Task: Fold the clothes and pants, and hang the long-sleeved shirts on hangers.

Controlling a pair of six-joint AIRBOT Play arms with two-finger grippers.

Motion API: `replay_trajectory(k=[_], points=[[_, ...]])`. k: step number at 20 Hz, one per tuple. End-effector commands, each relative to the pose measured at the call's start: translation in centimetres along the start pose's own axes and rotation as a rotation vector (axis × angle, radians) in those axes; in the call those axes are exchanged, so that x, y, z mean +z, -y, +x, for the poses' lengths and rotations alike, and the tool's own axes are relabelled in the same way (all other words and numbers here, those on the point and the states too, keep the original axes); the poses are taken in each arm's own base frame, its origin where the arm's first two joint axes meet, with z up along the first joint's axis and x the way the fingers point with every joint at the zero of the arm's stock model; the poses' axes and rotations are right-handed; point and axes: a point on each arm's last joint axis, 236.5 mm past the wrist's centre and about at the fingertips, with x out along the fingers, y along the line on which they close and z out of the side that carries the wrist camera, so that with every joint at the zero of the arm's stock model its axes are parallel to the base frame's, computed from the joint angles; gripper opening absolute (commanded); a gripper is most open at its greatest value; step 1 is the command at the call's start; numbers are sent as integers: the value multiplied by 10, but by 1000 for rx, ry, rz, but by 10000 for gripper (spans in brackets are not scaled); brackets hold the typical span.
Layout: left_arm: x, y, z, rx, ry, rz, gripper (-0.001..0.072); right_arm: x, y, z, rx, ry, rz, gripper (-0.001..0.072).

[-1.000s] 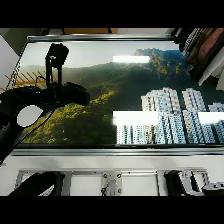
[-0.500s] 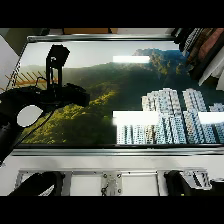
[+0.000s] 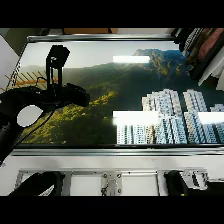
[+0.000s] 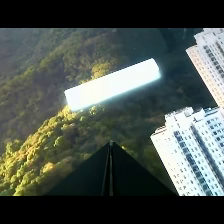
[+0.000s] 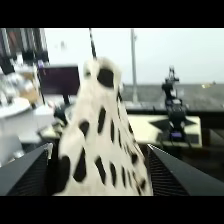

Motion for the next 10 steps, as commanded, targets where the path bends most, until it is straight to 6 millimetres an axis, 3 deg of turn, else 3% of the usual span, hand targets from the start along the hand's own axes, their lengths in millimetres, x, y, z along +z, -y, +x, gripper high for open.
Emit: replay_trajectory(k=[1, 3, 6, 8, 10], points=[[0, -1, 0, 2, 1, 0, 12, 42, -26, -18, 88, 118, 244, 659], [1, -1, 0, 2, 2, 0, 12, 33, -67, -27, 236, 51, 265, 658], [1, 0, 0, 2, 4, 0, 12, 3, -155, -49, 544, -76, 170, 657], [1, -1, 0, 2, 4, 0, 12, -16, -218, -78, 766, -129, 115, 657], [1, 0, 0, 1, 3, -1, 12, -35, -280, -121, 1007, -186, 85, 657]])
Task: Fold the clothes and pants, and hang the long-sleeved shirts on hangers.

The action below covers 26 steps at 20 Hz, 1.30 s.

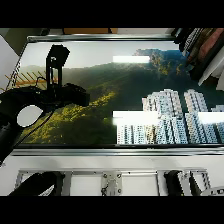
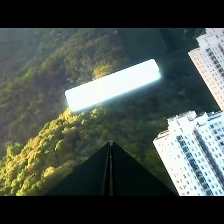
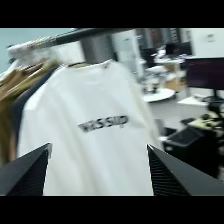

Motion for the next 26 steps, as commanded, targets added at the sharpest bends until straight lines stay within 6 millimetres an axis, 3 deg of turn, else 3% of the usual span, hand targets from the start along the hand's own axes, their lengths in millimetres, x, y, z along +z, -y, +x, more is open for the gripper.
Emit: replay_trajectory(k=[1, 3, 5, 7, 11, 14, 16, 18, 22, 23, 25, 26], points=[[0, 0, 0, -2, 0, -2, 12, -55, -129, 4, 441, -158, -53, 657], [0, 0, 0, -2, -2, -11, 13, -98, -201, -17, 694, -296, -71, 655], [0, 0, 0, -2, -1, -13, 12, -141, -258, -52, 916, -441, -105, 654], [0, 0, 0, -2, -1, -13, 12, -187, -300, -94, 1080, -625, -100, 654], [0, 0, 0, -1, -1, -12, 12, -267, -365, -190, 1334, -911, -65, 654], [0, 0, 0, -1, 0, -11, 12, -297, -394, -242, 1444, -986, -57, 654], [0, 0, 0, -1, -1, -11, 12, -304, -403, -265, 1501, -1018, -64, 654], [0, 0, 0, -1, 0, -12, 12, -303, -406, -277, 1538, -1033, -69, 654], [0, 0, 0, -1, 1, -11, 12, -302, -407, -277, 1541, -1032, -60, 653], [0, 0, 0, -1, 1, -11, 12, -302, -407, -277, 1541, -1032, -61, 568], [0, 0, 0, -1, 1, -11, 12, -302, -407, -277, 1541, -1032, -61, 102], [0, 0, 0, -1, 1, -11, 12, -302, -407, -277, 1540, -1032, -61, 16]])
